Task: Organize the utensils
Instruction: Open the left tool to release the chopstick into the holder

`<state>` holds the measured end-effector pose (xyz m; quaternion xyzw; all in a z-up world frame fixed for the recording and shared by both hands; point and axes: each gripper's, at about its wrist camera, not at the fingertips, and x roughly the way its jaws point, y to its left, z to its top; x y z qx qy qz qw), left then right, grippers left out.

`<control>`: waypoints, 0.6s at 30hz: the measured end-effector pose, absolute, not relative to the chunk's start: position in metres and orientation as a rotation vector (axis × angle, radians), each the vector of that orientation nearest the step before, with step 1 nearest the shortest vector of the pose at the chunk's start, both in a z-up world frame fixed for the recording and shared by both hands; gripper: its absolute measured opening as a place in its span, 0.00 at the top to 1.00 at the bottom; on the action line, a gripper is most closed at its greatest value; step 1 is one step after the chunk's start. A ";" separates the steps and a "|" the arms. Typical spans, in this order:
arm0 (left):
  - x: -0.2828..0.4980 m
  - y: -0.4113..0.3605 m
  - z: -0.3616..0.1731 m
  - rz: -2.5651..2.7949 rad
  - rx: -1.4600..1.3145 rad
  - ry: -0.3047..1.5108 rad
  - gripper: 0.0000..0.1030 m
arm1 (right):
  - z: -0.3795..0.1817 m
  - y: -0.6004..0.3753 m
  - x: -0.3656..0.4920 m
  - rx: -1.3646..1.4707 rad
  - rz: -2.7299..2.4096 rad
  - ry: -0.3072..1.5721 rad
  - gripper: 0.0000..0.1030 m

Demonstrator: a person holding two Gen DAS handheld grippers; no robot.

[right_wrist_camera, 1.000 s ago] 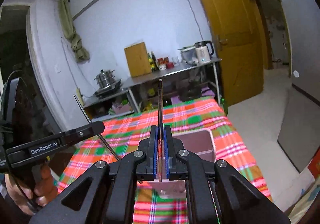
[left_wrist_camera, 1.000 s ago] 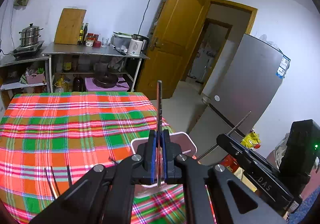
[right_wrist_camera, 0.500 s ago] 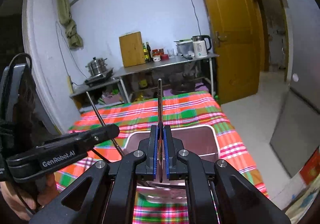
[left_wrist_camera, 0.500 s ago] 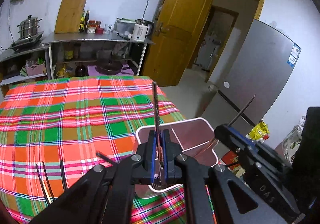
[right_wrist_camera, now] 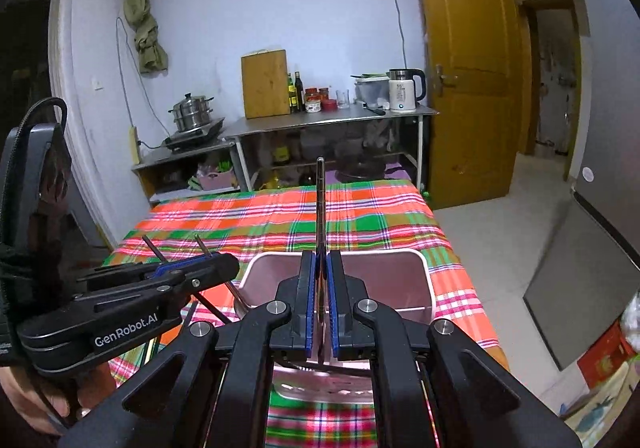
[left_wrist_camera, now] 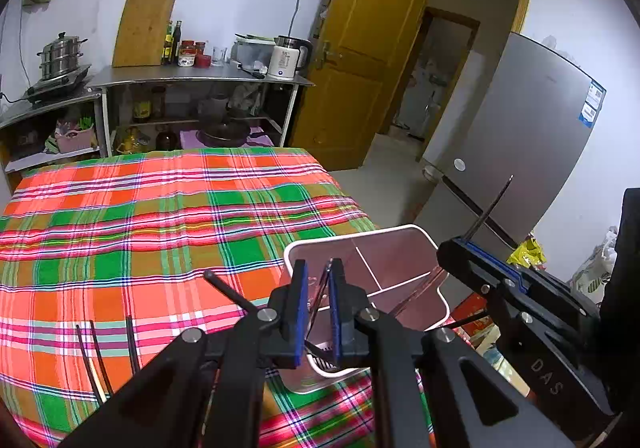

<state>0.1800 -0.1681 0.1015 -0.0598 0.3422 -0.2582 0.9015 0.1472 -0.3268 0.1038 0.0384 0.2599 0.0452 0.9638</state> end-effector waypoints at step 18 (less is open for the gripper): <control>0.124 -0.126 0.134 -0.561 -0.135 0.565 0.69 | 0.125 -0.329 0.118 0.107 0.106 0.469 0.90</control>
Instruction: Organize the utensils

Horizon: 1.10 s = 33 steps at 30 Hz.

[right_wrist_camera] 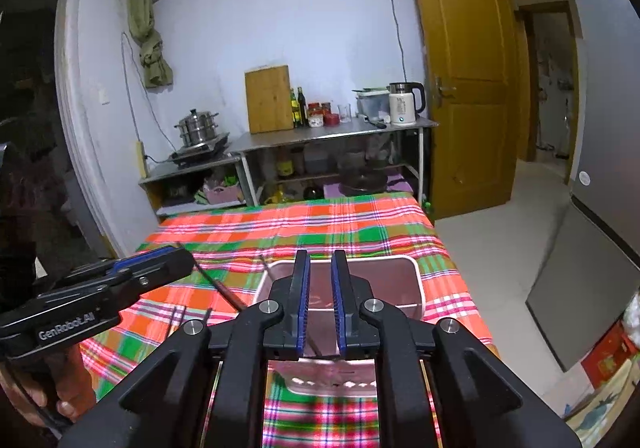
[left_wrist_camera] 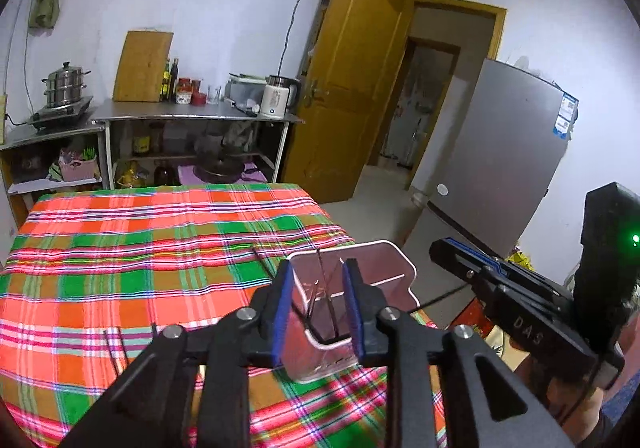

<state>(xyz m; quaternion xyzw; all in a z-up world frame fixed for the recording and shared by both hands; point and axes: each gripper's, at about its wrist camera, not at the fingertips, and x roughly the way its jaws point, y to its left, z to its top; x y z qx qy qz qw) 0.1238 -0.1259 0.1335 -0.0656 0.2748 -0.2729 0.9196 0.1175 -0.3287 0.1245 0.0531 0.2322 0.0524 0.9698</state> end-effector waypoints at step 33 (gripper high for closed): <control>0.076 0.010 -0.007 -0.201 -0.253 0.800 0.67 | 0.020 -0.245 0.081 0.140 0.360 0.690 0.90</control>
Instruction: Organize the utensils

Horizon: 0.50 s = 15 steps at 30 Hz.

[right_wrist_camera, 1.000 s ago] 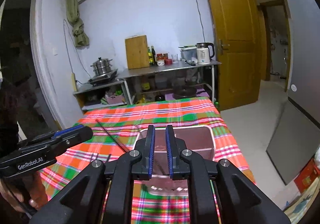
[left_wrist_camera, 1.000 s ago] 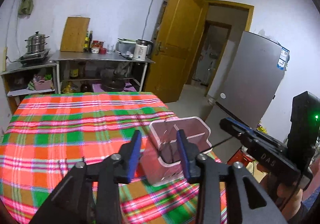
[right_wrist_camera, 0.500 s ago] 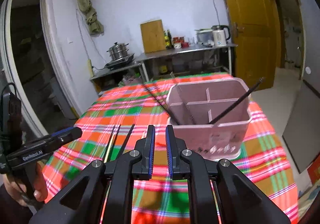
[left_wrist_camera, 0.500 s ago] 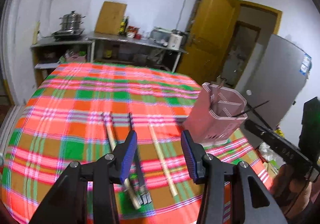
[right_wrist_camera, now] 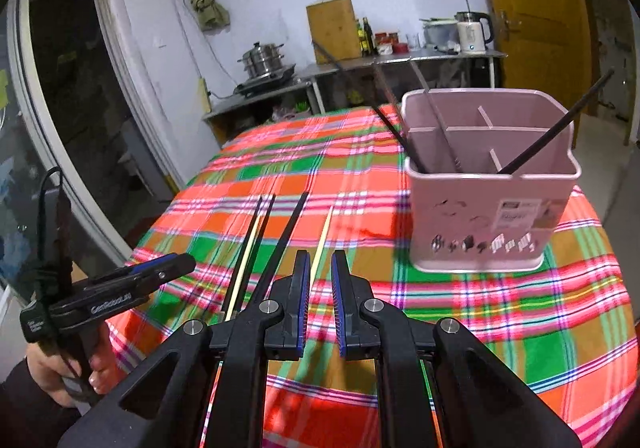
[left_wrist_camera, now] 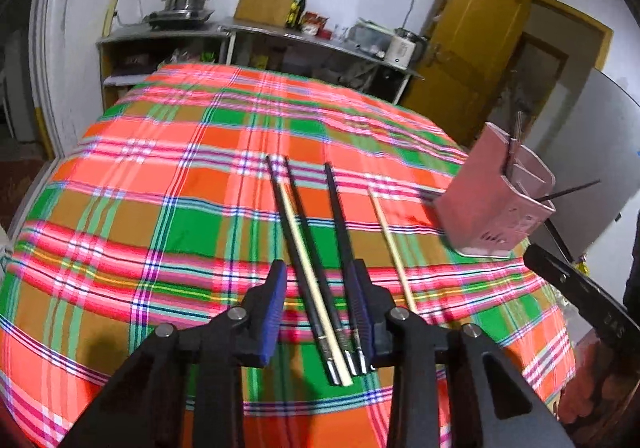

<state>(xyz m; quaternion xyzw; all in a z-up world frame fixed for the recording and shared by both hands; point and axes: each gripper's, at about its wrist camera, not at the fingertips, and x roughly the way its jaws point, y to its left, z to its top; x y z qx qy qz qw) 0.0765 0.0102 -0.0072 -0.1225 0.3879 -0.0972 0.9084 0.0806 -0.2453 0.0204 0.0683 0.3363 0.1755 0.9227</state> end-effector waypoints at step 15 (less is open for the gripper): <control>0.141 0.016 -0.046 -0.134 -0.258 0.866 0.67 | -0.009 -0.209 0.108 0.107 0.411 0.768 0.90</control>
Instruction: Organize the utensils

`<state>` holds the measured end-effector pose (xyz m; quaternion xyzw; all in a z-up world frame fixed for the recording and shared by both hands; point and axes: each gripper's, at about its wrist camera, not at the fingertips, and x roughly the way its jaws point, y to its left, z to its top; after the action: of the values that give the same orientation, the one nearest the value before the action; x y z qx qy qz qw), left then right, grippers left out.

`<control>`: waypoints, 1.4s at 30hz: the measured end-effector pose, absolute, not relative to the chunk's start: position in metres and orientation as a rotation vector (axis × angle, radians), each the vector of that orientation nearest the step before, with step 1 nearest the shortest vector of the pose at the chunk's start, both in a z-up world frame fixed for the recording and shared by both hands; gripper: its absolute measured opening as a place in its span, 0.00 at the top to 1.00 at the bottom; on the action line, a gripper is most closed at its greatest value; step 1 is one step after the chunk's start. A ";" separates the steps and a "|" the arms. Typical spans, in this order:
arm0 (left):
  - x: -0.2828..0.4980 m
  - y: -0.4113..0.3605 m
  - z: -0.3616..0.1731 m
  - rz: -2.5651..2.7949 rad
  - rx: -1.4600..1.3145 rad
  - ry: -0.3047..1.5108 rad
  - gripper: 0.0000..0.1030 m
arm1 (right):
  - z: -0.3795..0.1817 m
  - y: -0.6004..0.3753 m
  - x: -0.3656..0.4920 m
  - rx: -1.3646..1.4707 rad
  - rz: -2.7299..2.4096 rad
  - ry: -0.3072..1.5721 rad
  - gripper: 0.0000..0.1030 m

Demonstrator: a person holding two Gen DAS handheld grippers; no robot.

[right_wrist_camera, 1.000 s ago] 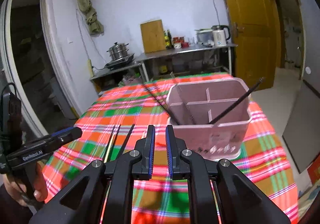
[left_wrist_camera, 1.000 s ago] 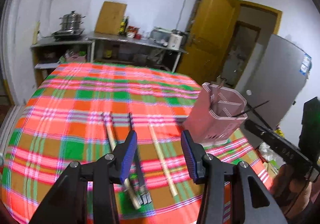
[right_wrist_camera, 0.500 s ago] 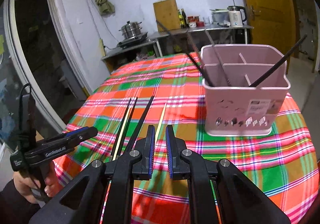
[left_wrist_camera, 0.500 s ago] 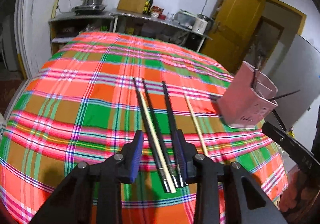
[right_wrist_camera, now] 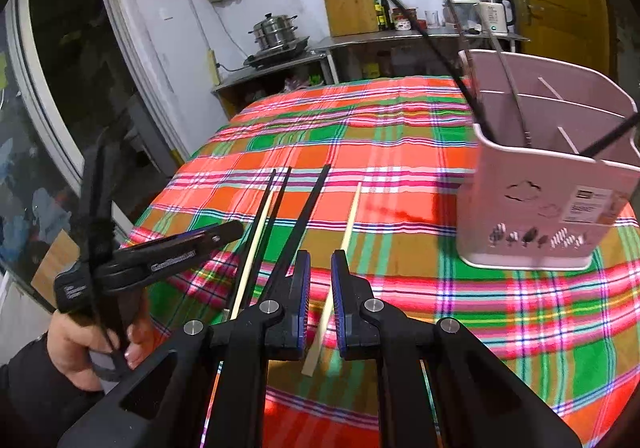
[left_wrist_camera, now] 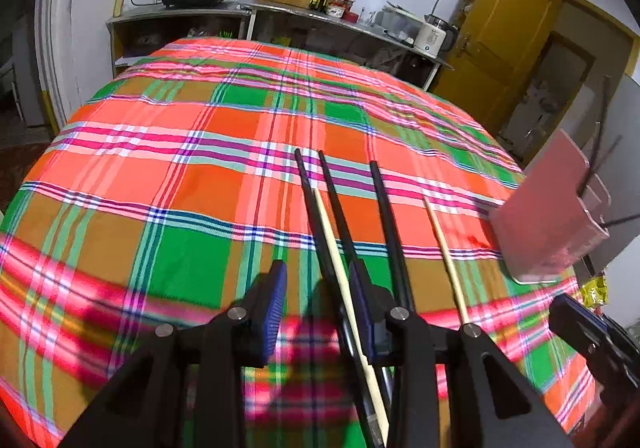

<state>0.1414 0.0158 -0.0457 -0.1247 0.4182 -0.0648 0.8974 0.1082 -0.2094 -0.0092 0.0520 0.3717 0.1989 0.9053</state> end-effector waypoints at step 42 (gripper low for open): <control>0.143 0.045 -0.053 -0.105 -0.213 0.910 0.86 | -0.065 -0.155 0.195 0.078 0.406 0.949 0.90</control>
<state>0.1430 0.0451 -0.0529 -0.1028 0.4385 -0.0506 0.8914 0.1946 -0.1552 -0.0646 0.0374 0.4534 0.1939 0.8691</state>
